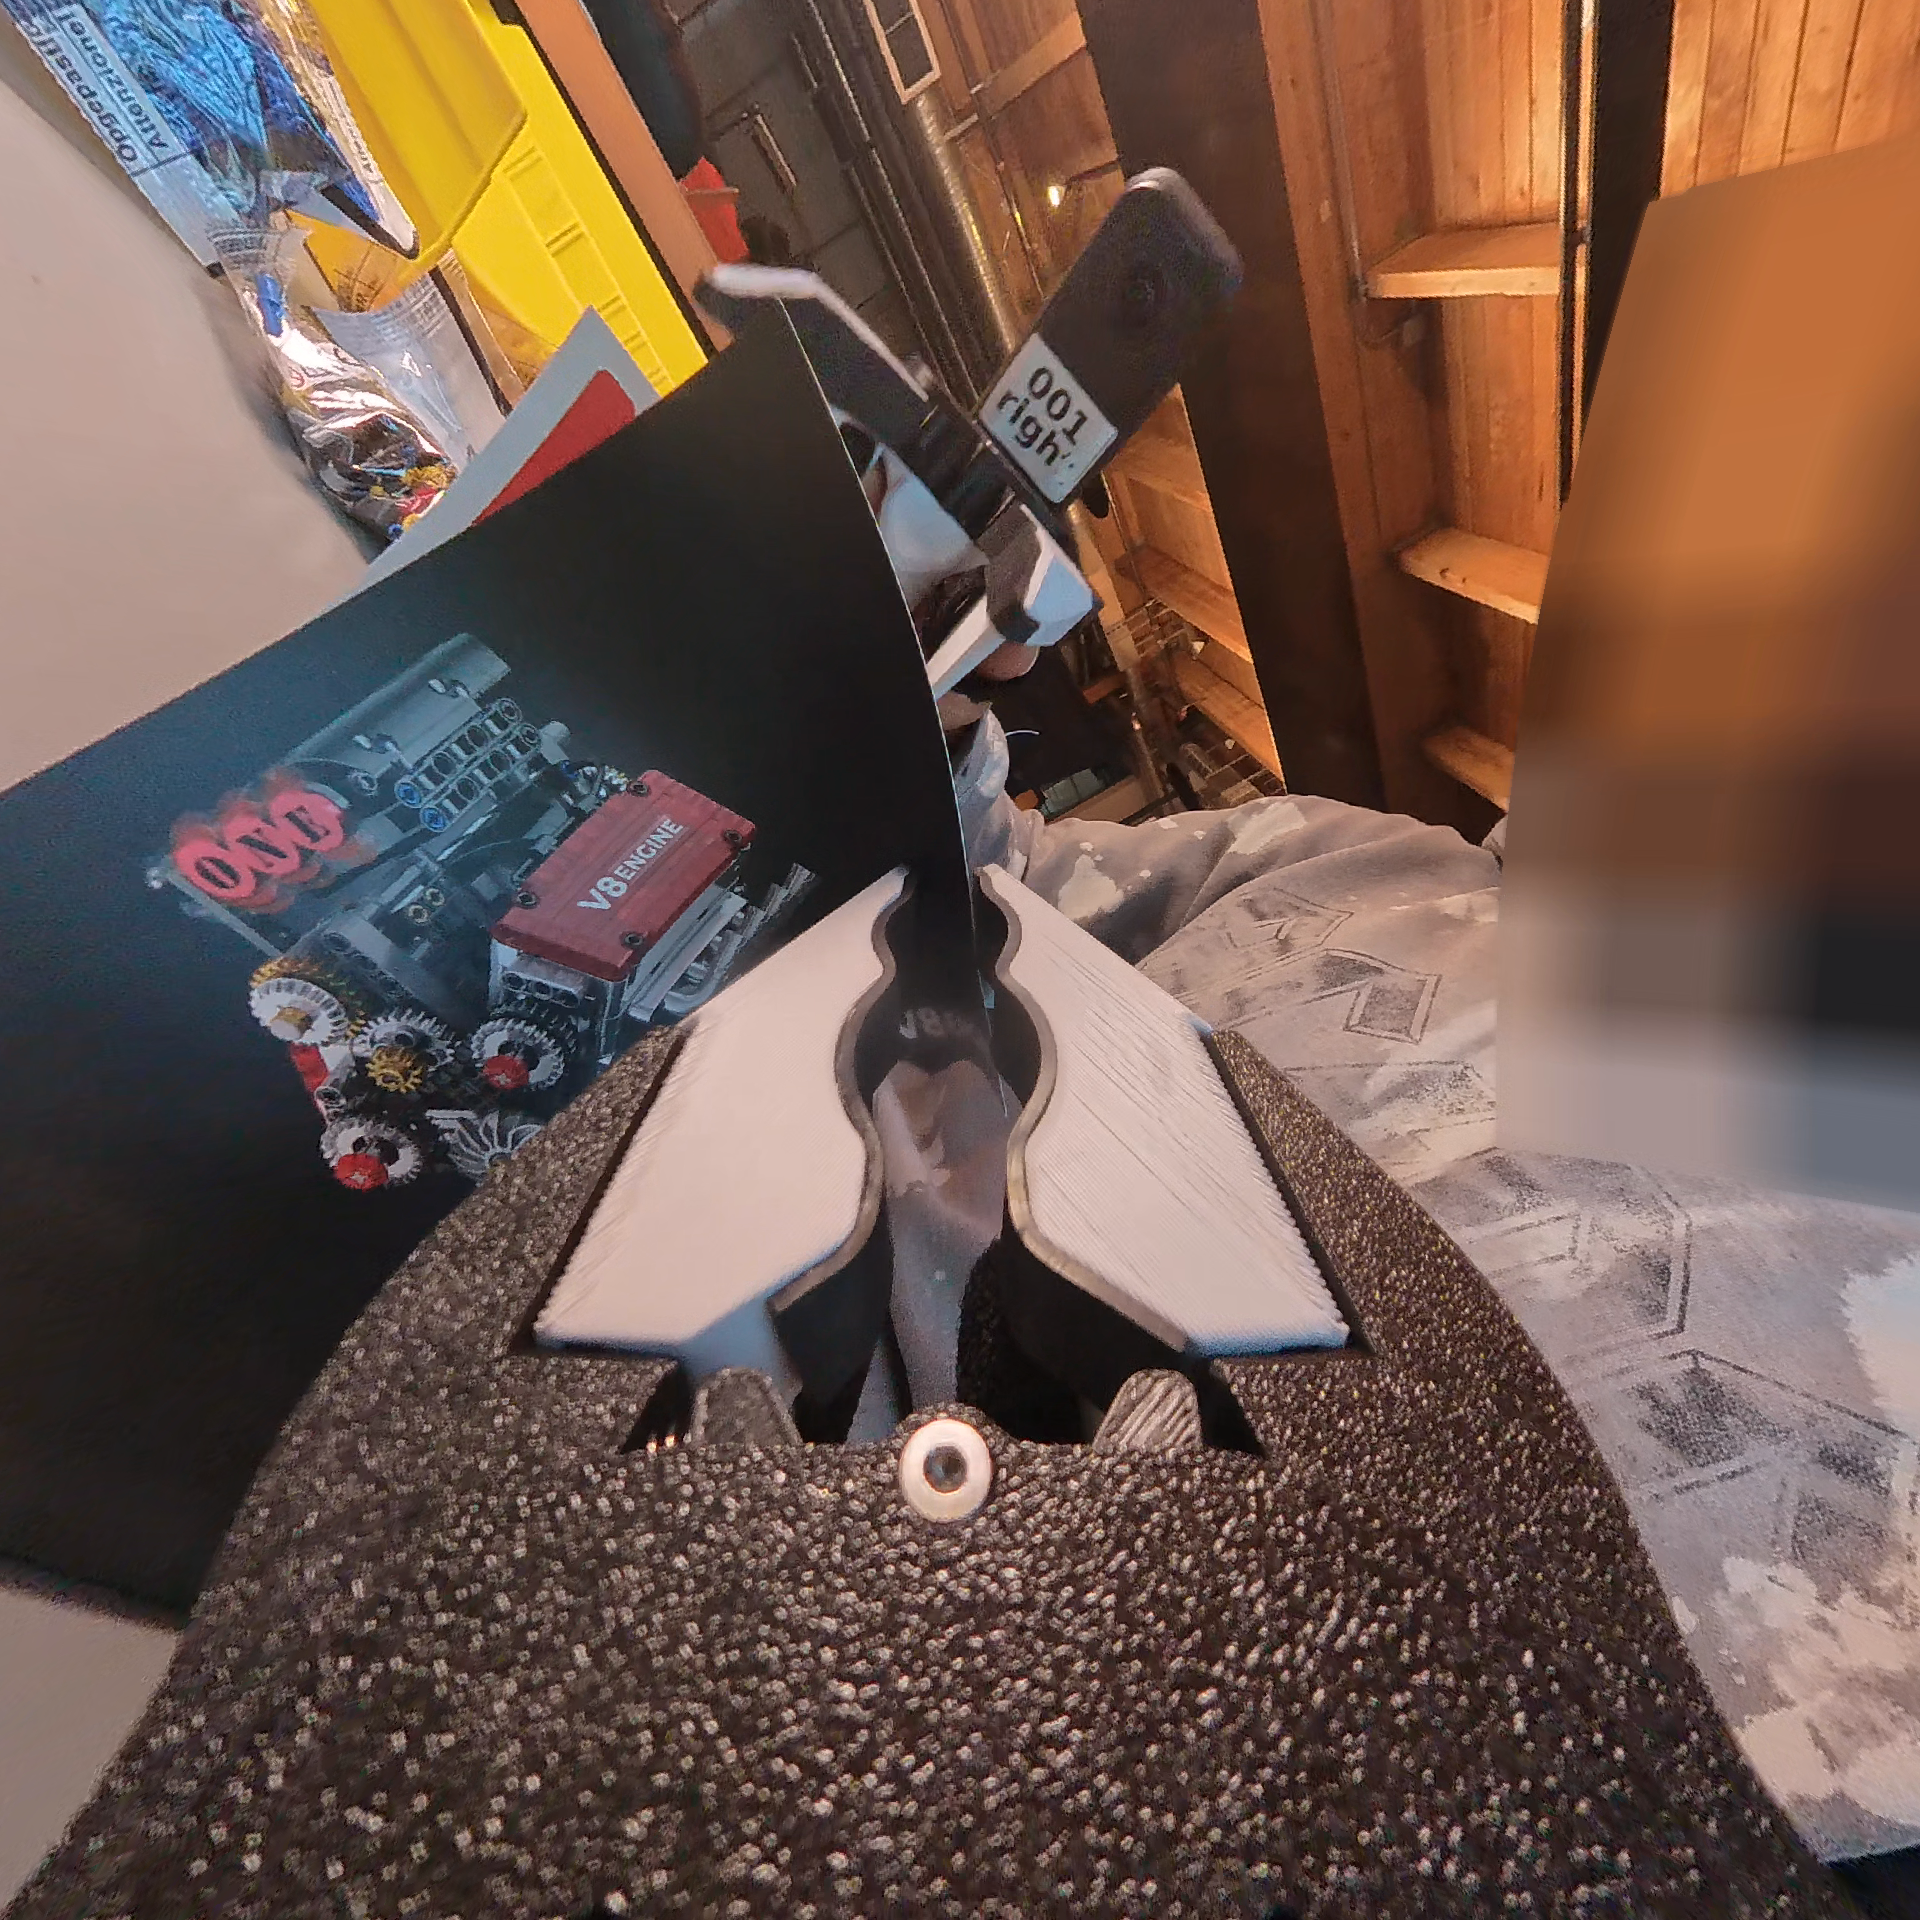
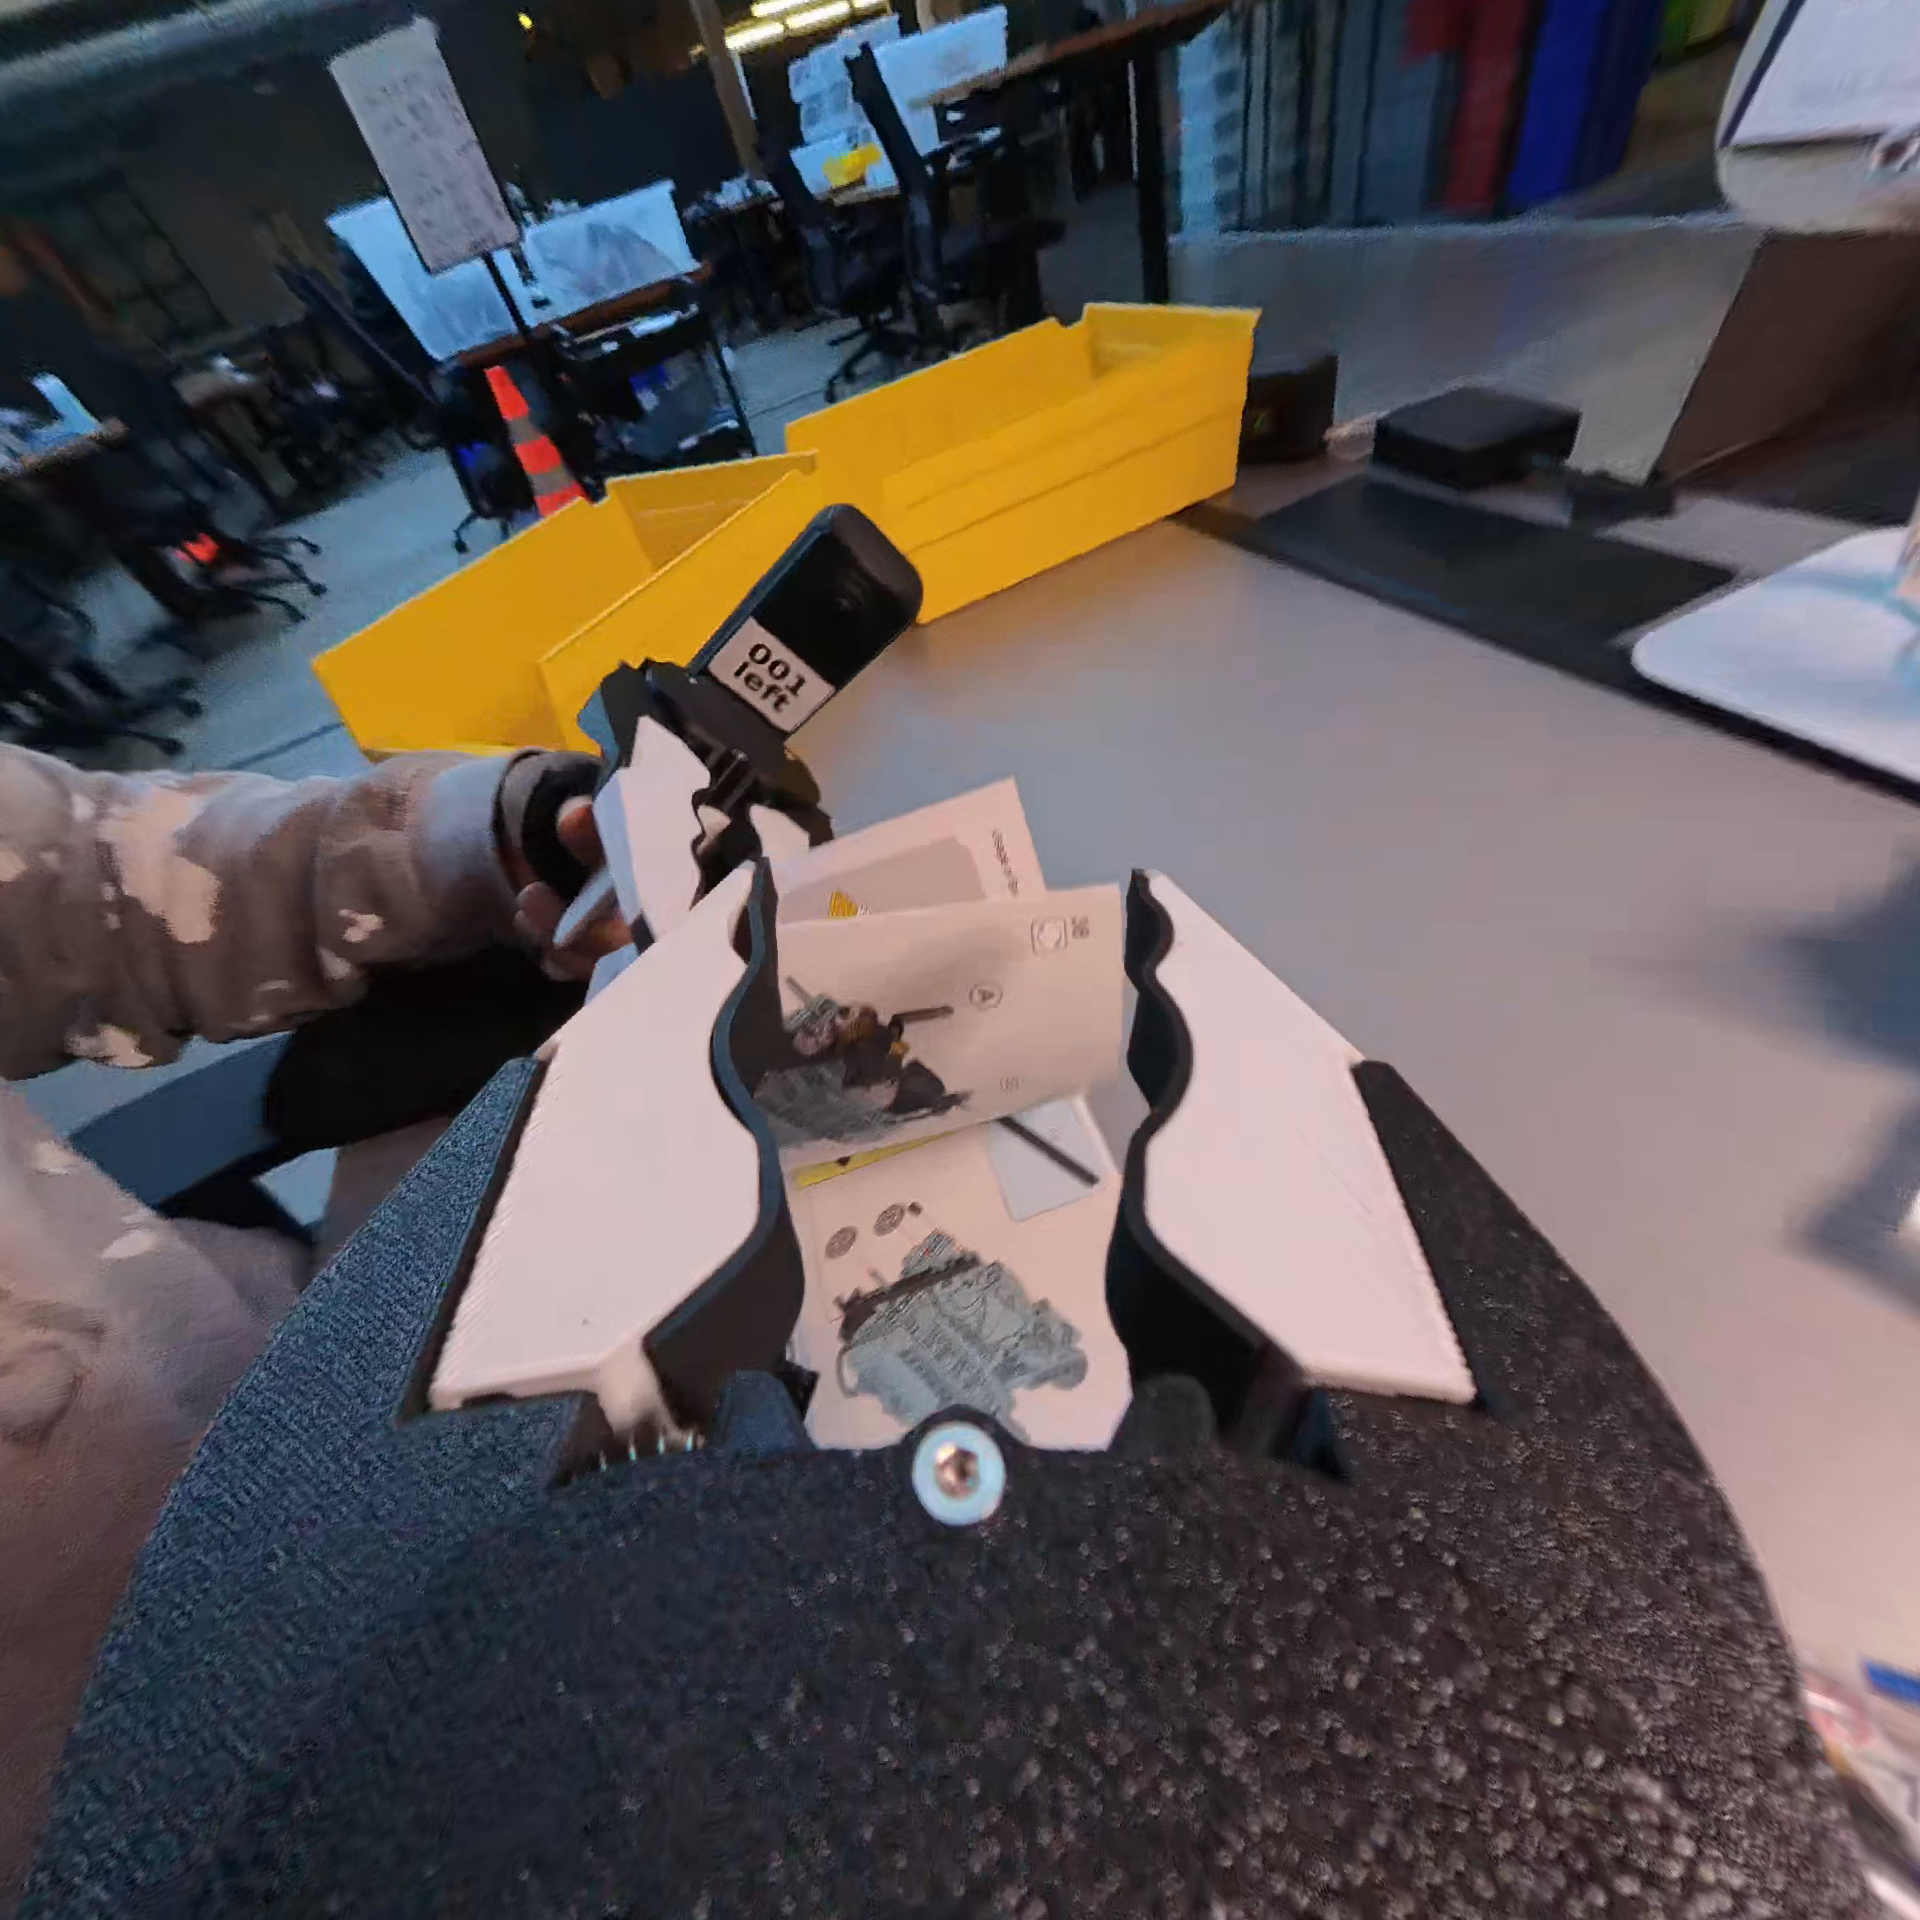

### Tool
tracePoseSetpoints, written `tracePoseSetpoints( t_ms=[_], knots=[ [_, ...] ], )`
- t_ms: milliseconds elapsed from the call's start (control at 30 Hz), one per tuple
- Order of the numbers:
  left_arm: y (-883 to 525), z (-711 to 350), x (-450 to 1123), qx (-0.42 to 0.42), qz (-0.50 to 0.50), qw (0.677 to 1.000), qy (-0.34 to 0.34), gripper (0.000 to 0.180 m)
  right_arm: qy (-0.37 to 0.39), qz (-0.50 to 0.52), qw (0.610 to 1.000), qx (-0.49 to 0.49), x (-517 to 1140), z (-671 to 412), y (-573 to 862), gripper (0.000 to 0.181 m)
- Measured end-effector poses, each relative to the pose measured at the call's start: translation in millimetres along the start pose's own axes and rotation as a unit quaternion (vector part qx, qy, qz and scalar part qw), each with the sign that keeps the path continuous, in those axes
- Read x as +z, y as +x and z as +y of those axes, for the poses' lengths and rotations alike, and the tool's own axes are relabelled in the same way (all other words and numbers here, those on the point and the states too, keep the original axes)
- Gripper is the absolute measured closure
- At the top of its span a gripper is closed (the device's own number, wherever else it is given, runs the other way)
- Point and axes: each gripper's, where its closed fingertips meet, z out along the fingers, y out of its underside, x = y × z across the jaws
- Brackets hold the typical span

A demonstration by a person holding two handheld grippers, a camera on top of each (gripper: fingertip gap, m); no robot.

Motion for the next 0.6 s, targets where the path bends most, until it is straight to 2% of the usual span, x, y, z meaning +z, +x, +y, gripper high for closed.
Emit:
tracePoseSetpoints(
  t_ms=[100,200,367,600],
  knots=[
    [1.3,-3.0,-0.2,0.004,0.002,1.0,0.006,0.173,-0.018,-0.013,0.999,-0.033,23.4,-3.3,-12.0,0.115],
    [-4.8,-1.4,-3.2,0.009,-0.02,1.0,0.004,0.172,-0.077,0.037,0.99,-0.11,36.6,22.9,-2.1,0.119],
    [-8.4,3.7,-6.3,0.003,-0.024,1.0,0.005,0.174,-0.088,0.029,0.992,-0.082,18.5,40.7,3.9,0.12],
    [-7.8,-4.7,-9.5,-0.004,-0.016,0.999,0.03,0.18,-0.159,0.056,0.967,-0.19,-9.0,75.6,1.7,0.115]
  ],
)
